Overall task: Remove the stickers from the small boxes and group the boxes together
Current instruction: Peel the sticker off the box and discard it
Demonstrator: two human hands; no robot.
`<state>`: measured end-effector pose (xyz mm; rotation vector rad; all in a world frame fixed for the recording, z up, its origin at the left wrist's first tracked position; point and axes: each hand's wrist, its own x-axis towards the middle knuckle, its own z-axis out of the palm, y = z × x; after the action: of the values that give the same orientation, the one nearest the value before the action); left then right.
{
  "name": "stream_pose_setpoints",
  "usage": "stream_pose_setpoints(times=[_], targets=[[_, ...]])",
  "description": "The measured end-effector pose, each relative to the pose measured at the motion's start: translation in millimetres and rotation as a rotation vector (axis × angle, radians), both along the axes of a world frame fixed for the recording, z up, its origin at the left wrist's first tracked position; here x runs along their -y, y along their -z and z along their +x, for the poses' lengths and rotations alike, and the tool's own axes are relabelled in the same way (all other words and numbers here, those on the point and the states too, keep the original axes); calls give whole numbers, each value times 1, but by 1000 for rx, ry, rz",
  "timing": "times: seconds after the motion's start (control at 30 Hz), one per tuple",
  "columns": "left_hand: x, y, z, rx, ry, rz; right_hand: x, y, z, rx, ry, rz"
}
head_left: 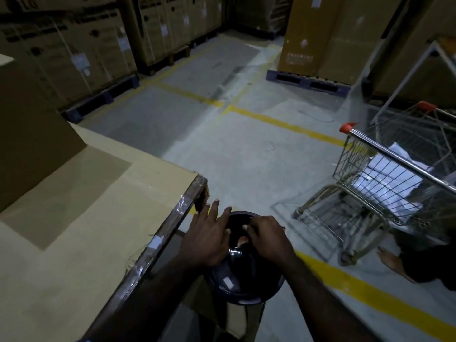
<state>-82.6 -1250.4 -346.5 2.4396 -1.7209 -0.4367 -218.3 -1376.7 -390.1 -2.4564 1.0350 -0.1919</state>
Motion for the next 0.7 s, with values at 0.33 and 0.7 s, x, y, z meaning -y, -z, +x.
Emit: stream_pose_setpoints(times=[0.33,0.7], targets=[[-5,9,13,-21,-40,-23,3,3,16,14,-35,-21],[-16,-9,29,52,-93,-153,6,-40,58,199,-45,-72]])
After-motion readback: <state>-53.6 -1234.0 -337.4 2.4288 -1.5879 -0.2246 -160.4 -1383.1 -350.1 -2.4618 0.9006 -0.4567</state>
